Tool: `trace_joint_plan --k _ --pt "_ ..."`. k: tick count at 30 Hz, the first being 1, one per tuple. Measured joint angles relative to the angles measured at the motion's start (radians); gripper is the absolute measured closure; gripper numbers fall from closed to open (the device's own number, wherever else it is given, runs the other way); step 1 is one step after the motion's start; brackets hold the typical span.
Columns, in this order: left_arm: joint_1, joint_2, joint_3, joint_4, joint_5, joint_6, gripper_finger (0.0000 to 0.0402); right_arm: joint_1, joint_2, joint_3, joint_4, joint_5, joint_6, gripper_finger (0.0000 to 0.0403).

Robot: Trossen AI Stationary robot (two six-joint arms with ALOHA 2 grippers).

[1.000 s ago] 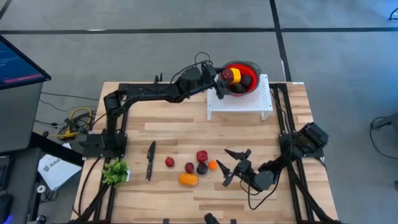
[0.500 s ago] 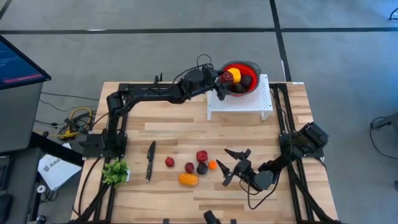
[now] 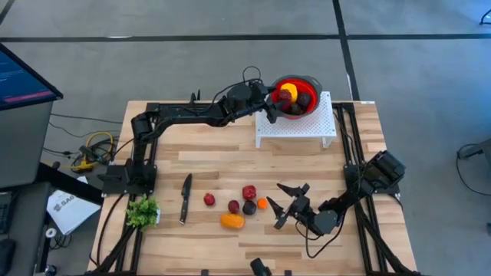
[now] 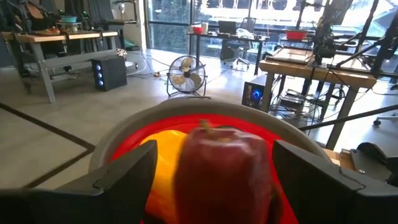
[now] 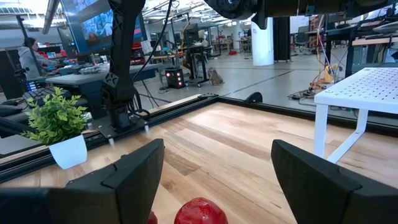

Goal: Pick & Place Fruit
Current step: Put the orange into the orange strainer bowl on the shelf

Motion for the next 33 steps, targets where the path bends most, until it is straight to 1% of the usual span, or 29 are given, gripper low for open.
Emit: trace_joint_plan --k 4,7,9,14,17,20,23,25,27,29,33 --pt "0.004 0.0 0.0 0.0 0.0 -0.001 0.0068 0.0 0.0 0.0 0.0 0.0 0.003 0.0112" --pt "0.005 -0.002 0.0 0.001 0.0 -0.001 0.0061 0.0 0.0 0.0 0.0 0.0 0.003 0.0112" --pt "0.005 -0.006 0.0 0.0 0.0 0.015 0.0062 0.0 0.0 0.0 -0.002 0.0 0.003 0.0112" --pt "-0.01 -0.057 0.0 -0.015 -0.001 0.138 0.0075 0.0 0.0 0.0 -0.031 0.0 0.04 0.0112" --pt "-0.038 -0.135 0.0 -0.093 0.001 0.24 0.0086 -0.005 0.0 0.0 -0.084 -0.001 0.115 0.0112" --pt "-0.083 -0.245 0.0 -0.255 0.001 0.352 0.0096 -0.015 0.001 0.0 -0.171 -0.021 0.22 0.0112" --pt "-0.139 -0.368 0.0 -0.471 0.001 0.414 0.0103 -0.033 0.001 0.0 -0.256 -0.111 0.32 0.0112" --pt "-0.18 -0.447 -0.004 -0.607 0.0 0.417 0.0106 -0.049 0.001 0.0 -0.298 -0.191 0.375 0.0112" --pt "-0.222 -0.531 -0.037 -0.706 -0.002 0.405 0.0109 -0.07 0.001 0.0 -0.338 -0.279 0.416 0.0112" --pt "-0.262 -0.616 -0.099 -0.747 -0.002 0.371 0.0111 -0.09 0.001 0.0 -0.369 -0.379 0.434 0.0112" --pt "-0.335 -0.788 -0.277 -0.749 -0.005 0.278 0.0116 -0.129 0.001 0.0 -0.429 -0.573 0.406 0.0112"
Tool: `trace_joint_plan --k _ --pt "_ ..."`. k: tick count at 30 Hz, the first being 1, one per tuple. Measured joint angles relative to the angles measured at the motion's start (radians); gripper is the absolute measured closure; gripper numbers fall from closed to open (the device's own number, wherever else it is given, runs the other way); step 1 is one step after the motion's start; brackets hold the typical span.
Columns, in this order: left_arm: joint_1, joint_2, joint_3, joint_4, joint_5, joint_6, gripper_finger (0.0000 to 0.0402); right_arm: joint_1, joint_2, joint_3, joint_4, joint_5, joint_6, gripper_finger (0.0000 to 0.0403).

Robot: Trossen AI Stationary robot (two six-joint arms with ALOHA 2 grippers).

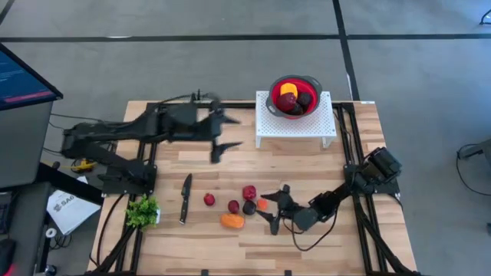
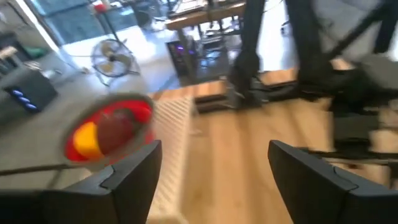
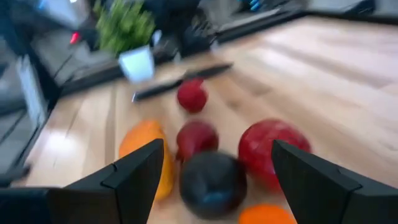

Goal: Pick & Place Fruit
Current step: Put the orange into the orange strainer bowl on the shelf

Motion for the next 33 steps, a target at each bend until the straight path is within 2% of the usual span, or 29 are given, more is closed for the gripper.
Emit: trace_joint_plan --k 2,7,10,13,18,21,25,29,33 --pt "-0.03 -0.084 -0.103 0.001 0.0 -0.056 0.0118 -0.011 0.0 0.0 -0.034 -0.03 -0.01 0.0112" --pt "-0.089 -0.253 -0.386 0.023 -0.004 -0.226 0.0126 -0.016 0.0 0.014 -0.123 -0.026 -0.023 0.0112" --pt "-0.121 -0.323 -0.568 0.107 -0.006 -0.32 0.0133 -0.024 0.0 0.042 -0.23 -0.028 -0.019 0.0112" --pt "-0.146 -0.359 -0.739 0.259 -0.009 -0.4 0.014 -0.036 0.0 0.075 -0.34 -0.033 0.009 0.0112" --pt "-0.184 -0.351 -0.959 0.574 -0.008 -0.488 0.015 -0.065 0.0 0.107 -0.477 -0.113 0.103 0.0114" --pt "-0.214 -0.326 -1.05 0.75 -0.008 -0.498 0.0155 -0.084 0.0 0.108 -0.523 -0.157 0.171 0.0121" --pt "-0.255 -0.289 -1.113 0.9 -0.007 -0.49 0.0161 -0.094 0.0 0.108 -0.534 -0.162 0.196 0.0136" --pt "-0.292 -0.255 -1.122 0.938 -0.007 -0.473 0.0168 -0.095 0.0 0.108 -0.533 -0.175 0.199 0.0164" --pt "-0.321 -0.213 -1.122 0.97 -0.019 -0.432 0.0174 -0.1 0.0 0.108 -0.55 -0.233 0.201 0.0206"
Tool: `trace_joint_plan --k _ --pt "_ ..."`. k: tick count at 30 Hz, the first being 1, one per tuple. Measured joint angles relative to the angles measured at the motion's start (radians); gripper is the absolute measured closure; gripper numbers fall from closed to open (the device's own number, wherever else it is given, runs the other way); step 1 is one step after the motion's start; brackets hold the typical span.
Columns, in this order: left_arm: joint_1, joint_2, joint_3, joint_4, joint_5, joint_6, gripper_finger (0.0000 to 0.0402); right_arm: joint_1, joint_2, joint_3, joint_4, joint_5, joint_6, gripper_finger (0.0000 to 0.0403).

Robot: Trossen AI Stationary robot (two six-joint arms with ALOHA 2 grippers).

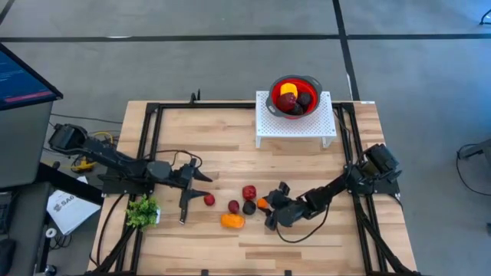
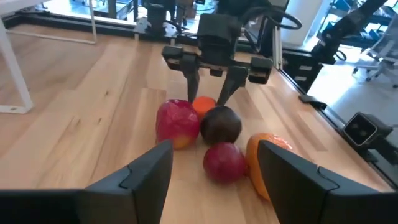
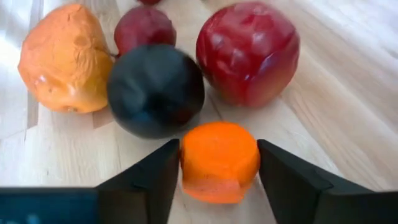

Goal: Pick & Place Fruit
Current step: Put the orange into the orange strainer bowl on the shelf

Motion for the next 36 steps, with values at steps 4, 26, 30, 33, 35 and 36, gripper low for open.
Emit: trace_joint_plan --k 4,26,30,33,35,36 --pt "-0.004 0.041 0.0 0.027 -0.01 0.004 0.0176 -0.003 -0.003 0.003 -0.021 -0.026 0.019 0.025" --pt "-0.003 0.059 0.0 0.116 -0.067 0.002 0.0183 0.022 -0.364 -0.001 -0.068 0.465 -0.191 0.0267" --pt "-0.003 0.059 0.0 0.12 -0.069 0.002 0.0183 -0.069 -0.533 -0.001 -0.121 0.553 -0.257 0.0261" --pt "-0.003 0.059 0.0 0.126 -0.085 0.002 0.0183 -0.182 -0.662 -0.001 -0.221 0.53 -0.259 0.0263" --pt "-0.003 0.059 0.0 0.126 -0.091 0.002 0.0183 -0.271 -0.74 0.0 -0.304 0.512 -0.258 0.0265" --pt "-0.003 0.059 0.0 0.128 -0.093 0.002 0.0183 -0.32 -0.777 0.0 -0.348 0.486 -0.252 0.0265"
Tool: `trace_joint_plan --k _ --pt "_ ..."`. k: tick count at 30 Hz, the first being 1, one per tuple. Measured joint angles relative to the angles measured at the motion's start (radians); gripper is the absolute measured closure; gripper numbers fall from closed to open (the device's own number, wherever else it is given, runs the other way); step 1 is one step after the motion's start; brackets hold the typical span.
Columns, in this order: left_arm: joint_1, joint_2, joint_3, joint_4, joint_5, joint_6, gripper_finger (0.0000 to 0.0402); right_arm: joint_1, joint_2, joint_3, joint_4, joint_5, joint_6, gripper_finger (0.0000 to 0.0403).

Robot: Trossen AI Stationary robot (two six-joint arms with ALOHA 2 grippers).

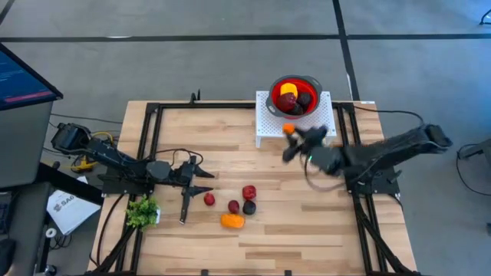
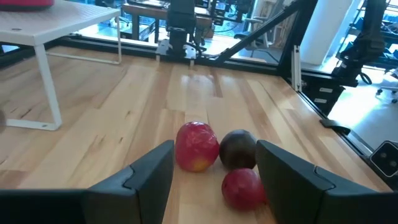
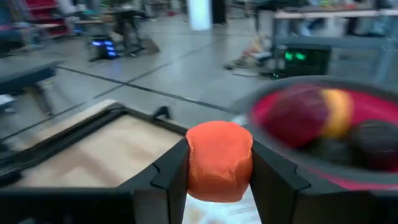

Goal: Pick & Place Fruit
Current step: Put the orange into the orange strainer bowl on the shelf, then put the left red pomegranate into the orange strainer bowl on the shelf

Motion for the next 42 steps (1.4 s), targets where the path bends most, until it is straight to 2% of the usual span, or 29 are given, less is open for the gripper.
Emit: trace_joint_plan --k 2,6,10,13,17,22,30,42 --pt "0.0 0.0 0.0 0.003 -0.001 0.0 0.0183 -0.109 -0.063 0.0 -0.073 -0.077 0.029 0.0265" --pt "0.0 0.0 0.0 0.006 -0.001 0.0 0.0183 -0.345 -0.135 0.0 -0.167 -0.305 0.053 0.0265" --pt "0.0 0.0 0.0 0.006 -0.001 0.0 0.0183 -0.546 -0.145 0.0 -0.18 -0.56 0.041 0.0265" --pt "0.0 0.0 0.0 0.008 -0.001 0.0 0.0183 -0.653 -0.126 0.0 -0.197 -0.647 0.028 0.0265" --pt "0.0 0.0 0.0 0.01 -0.001 0.0 0.0183 -0.739 -0.096 0.0 -0.226 -0.674 0.025 0.0262" --pt "0.0 0.0 0.0 0.012 -0.001 0.0 0.0183 -0.775 -0.061 0.002 -0.211 -0.747 0.001 0.0253" --pt "0.0 0.0 0.0 0.012 0.0 -0.004 0.0183 -0.783 -0.035 0.002 -0.204 -0.775 -0.01 0.0225" --pt "0.0 0.0 0.0 0.012 0.0 -0.004 0.0183 -0.782 -0.037 0.01 -0.16 -0.775 -0.035 0.0159"
